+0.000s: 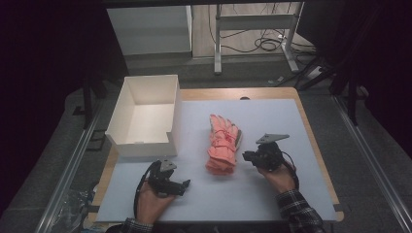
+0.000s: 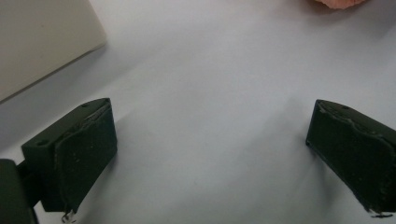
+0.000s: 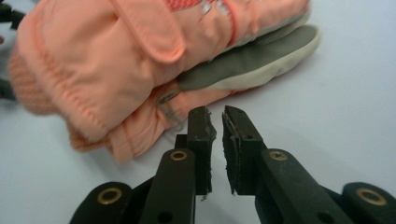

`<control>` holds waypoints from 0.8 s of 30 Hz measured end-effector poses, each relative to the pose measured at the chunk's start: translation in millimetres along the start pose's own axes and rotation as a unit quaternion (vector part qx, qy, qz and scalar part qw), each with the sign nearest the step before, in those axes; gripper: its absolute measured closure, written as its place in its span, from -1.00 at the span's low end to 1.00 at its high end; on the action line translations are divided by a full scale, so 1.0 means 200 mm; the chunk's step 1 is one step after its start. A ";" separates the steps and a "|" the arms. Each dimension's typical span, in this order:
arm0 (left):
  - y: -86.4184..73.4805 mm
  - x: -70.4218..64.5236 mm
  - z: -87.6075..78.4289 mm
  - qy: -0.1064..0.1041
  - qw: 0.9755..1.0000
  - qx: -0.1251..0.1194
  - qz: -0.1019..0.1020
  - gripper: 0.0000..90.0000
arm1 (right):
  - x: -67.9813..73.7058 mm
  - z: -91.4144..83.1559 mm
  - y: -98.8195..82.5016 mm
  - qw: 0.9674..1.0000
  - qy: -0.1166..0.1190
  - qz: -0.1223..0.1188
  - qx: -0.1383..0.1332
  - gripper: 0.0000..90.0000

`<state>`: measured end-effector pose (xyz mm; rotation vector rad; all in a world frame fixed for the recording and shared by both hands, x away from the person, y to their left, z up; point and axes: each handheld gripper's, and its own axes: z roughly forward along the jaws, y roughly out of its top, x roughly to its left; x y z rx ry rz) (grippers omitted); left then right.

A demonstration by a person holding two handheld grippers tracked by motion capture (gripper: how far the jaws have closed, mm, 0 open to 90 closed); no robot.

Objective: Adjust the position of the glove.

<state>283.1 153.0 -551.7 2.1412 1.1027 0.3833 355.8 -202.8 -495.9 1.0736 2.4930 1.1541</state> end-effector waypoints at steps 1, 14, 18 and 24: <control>0.00 0.00 0.00 0.000 1.000 0.000 0.000 -0.96 | 0.00 0.00 -0.01 1.000 0.000 -0.002 0.001 0.79; 0.00 0.00 0.00 0.000 1.000 0.000 0.000 -0.96 | 0.08 0.09 -0.06 1.000 0.022 -0.018 0.014 0.79; 0.00 0.00 0.00 0.000 1.000 0.000 0.000 -0.96 | 0.12 0.12 -0.05 0.999 0.026 -0.025 0.016 0.79; 0.00 0.00 0.00 0.000 1.000 0.000 0.000 -0.96 | 0.15 0.16 -0.04 0.999 0.033 -0.028 0.017 0.79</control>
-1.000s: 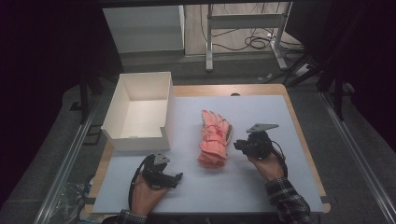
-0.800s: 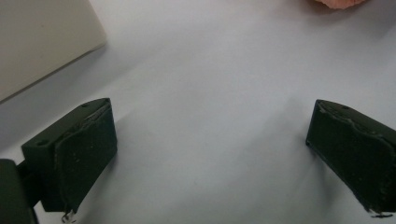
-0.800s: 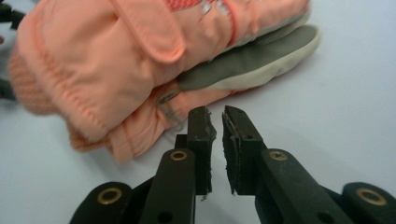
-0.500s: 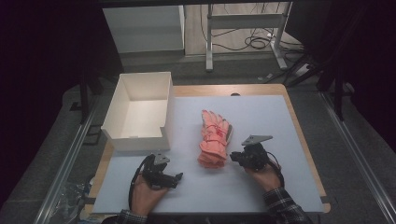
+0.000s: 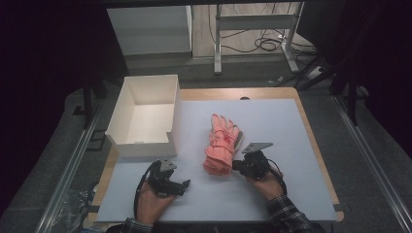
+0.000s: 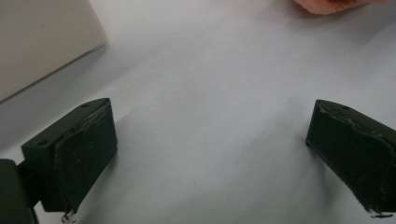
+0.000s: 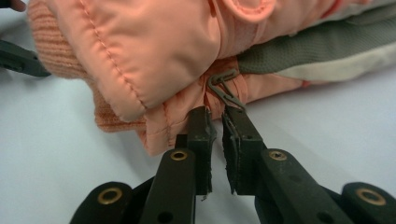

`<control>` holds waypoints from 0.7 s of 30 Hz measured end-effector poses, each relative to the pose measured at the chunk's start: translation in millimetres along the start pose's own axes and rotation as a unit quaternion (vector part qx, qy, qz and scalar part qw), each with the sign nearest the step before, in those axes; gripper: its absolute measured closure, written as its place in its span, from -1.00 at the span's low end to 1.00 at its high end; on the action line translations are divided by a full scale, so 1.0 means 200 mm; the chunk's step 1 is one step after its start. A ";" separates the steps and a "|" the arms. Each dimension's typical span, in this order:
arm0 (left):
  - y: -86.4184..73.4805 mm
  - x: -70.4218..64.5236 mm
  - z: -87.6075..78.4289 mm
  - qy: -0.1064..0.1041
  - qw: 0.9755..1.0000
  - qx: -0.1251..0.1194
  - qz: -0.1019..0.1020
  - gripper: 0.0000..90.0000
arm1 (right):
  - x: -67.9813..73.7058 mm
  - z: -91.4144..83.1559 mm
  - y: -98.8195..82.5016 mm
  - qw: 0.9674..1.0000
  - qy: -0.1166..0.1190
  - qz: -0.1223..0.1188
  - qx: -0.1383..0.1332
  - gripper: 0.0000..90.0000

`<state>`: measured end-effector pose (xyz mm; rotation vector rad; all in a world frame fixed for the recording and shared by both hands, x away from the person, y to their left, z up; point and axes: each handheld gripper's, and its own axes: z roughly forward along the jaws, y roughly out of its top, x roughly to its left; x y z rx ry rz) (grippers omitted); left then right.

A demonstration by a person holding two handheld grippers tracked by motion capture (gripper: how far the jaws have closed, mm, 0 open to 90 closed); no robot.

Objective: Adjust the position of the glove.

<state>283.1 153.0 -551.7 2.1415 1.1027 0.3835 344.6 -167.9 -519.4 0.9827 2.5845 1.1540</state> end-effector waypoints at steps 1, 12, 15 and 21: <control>0.00 0.00 0.00 0.000 1.000 0.000 0.000 -0.96 | 0.01 0.01 0.00 1.000 0.003 -0.001 0.000 0.79; 0.00 0.00 0.00 0.000 1.000 0.000 0.000 -0.96 | 0.07 0.07 0.04 1.000 0.015 -0.014 -0.001 0.73; 0.00 0.00 0.00 0.000 1.000 0.000 0.000 -0.96 | 0.07 0.07 0.04 1.000 0.010 -0.018 0.000 0.65; 0.00 0.00 0.00 0.000 1.000 0.001 -0.001 -0.96 | 0.03 0.01 0.02 1.000 -0.019 -0.018 -0.005 0.40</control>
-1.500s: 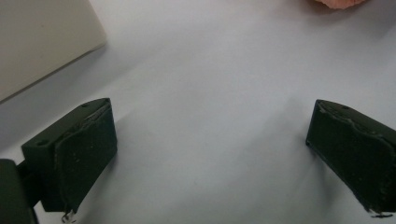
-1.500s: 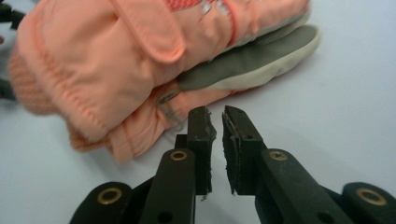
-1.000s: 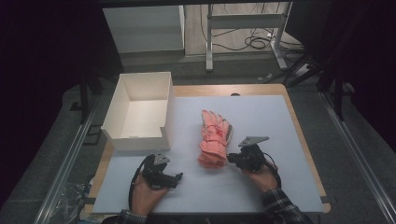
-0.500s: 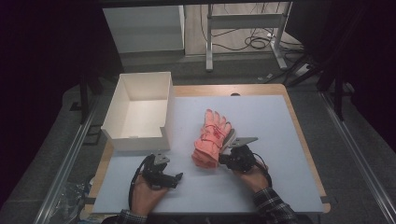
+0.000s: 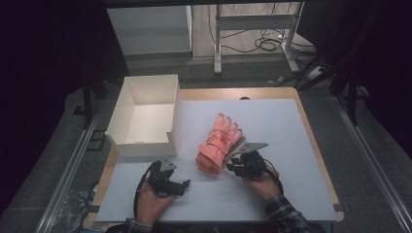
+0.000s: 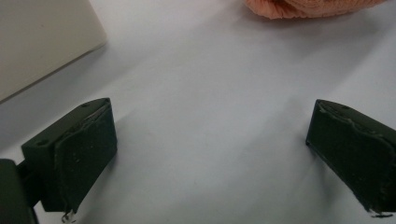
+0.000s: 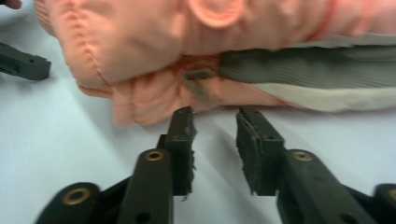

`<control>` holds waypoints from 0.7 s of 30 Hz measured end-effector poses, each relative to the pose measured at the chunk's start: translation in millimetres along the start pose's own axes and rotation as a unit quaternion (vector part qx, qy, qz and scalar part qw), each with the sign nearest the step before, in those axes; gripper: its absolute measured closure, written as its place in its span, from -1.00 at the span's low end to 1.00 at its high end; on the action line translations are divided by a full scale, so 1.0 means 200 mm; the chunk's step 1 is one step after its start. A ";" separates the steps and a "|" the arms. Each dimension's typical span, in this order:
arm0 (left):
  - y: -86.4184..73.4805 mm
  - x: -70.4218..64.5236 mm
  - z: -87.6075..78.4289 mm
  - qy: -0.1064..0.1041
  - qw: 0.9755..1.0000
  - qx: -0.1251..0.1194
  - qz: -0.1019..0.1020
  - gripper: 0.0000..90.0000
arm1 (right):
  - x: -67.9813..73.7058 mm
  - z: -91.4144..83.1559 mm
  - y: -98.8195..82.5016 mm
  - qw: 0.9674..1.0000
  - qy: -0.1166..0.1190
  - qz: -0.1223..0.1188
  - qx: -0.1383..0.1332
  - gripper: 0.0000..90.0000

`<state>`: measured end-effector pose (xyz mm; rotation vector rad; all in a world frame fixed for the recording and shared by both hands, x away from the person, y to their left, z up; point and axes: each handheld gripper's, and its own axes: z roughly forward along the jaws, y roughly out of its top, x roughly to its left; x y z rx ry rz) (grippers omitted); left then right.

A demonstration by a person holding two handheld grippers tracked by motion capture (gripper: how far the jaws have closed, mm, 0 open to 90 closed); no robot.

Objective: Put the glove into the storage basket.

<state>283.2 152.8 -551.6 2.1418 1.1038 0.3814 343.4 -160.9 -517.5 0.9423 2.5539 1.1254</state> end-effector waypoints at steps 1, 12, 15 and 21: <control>0.00 0.00 0.00 0.000 1.000 0.000 0.000 -0.96 | -0.01 -0.01 -0.01 1.000 -0.003 0.001 0.000 0.36; 0.01 0.00 0.00 -0.001 1.000 0.005 0.005 -0.96 | -0.13 -0.15 -0.06 0.999 -0.047 0.017 -0.006 0.01; 0.03 0.00 0.00 0.011 1.000 0.014 0.011 -0.95 | -0.18 -0.19 -0.09 0.998 -0.066 0.022 -0.004 -0.13; 0.09 -0.02 -0.03 0.005 1.000 -0.001 0.010 -0.94 | -0.25 -0.24 -0.15 0.995 -0.090 0.035 0.001 -0.36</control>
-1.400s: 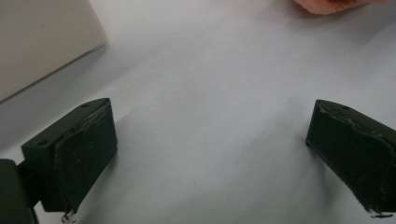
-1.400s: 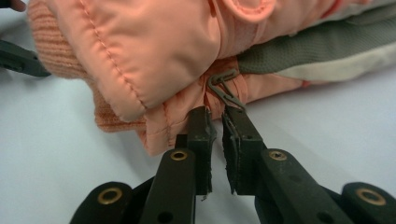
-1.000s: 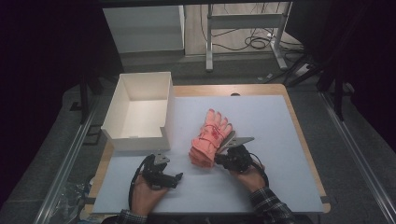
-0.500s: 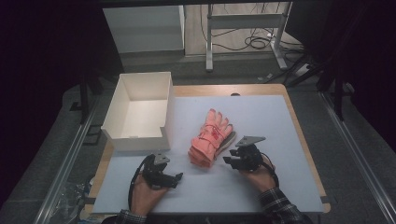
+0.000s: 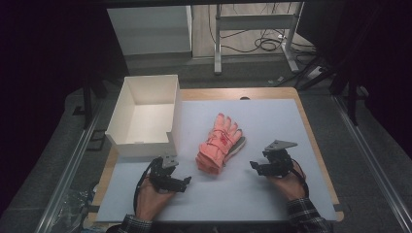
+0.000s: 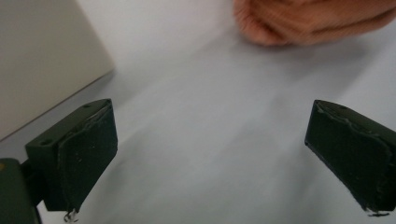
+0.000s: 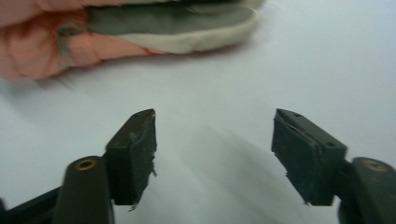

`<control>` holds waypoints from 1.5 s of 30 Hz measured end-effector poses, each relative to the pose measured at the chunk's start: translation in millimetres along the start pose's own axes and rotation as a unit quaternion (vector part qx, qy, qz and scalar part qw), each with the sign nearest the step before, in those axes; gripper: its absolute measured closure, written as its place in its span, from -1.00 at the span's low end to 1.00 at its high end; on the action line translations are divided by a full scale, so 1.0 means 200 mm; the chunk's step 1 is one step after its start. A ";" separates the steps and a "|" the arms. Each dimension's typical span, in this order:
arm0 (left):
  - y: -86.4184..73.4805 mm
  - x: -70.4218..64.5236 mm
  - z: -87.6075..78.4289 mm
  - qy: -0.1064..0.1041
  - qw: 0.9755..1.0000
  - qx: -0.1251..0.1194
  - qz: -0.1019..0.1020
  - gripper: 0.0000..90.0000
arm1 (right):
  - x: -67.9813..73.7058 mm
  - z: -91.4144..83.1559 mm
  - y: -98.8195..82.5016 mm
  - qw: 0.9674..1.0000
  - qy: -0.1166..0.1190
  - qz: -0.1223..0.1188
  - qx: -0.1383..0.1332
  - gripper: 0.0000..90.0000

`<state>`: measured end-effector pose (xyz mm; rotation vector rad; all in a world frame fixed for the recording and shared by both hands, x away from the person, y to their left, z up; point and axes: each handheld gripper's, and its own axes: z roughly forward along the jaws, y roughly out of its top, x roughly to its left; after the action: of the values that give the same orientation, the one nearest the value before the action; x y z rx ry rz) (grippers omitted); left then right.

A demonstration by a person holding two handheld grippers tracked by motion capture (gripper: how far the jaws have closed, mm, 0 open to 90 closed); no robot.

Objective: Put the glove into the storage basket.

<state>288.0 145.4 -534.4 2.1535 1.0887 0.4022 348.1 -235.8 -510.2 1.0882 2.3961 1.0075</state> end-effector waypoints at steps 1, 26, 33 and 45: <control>0.02 -0.01 -0.01 -0.002 1.000 0.001 0.002 -0.94 | -0.01 0.00 -0.01 1.000 -0.003 0.002 0.000 -0.39; 0.36 -0.09 -0.11 -0.049 0.999 0.015 0.009 -1.00 | -0.21 -0.04 -0.18 0.999 -0.048 0.013 0.001 -0.67; 0.50 -0.10 -0.10 -0.041 0.999 0.024 0.014 -1.00 | -0.20 -0.04 -0.18 0.999 -0.049 0.014 0.000 -0.67; 0.70 -0.14 0.04 -0.038 0.999 0.033 0.013 -1.00 | -0.20 -0.04 -0.18 0.999 -0.049 0.014 -0.001 -0.67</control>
<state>358.2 61.9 -442.0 2.2250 1.0452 0.2967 351.6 -287.2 -529.7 1.1472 2.3076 0.9432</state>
